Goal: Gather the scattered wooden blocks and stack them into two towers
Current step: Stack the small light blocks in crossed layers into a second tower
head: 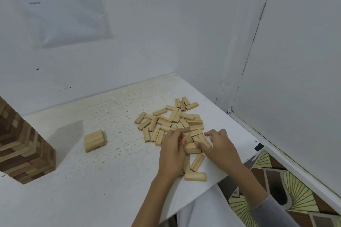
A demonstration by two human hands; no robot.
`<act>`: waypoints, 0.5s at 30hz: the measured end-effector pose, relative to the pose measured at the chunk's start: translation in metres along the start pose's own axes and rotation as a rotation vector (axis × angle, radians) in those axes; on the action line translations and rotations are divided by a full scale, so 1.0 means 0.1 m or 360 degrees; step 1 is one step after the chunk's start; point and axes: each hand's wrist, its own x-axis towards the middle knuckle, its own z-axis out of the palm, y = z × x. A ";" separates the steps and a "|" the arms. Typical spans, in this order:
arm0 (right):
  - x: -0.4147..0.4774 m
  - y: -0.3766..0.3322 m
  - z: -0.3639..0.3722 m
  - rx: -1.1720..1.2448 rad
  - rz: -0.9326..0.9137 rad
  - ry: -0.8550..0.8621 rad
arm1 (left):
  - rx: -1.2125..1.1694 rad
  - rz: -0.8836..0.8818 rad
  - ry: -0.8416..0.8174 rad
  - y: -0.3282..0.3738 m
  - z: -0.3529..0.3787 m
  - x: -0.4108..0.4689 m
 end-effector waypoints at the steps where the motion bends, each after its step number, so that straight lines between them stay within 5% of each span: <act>1: -0.01 -0.02 0.04 -0.0079 -0.0009 0.0063 | -0.0016 -0.0017 0.0022 0.00 0.00 -0.01; 9: -0.03 -0.09 0.07 0.0574 -0.0033 0.0245 | -0.0310 -0.0185 0.0085 0.04 -0.08 -0.06; 15: -0.06 -0.22 0.06 0.0666 -0.0381 0.0446 | -0.0519 -0.0324 0.0219 0.04 -0.20 -0.11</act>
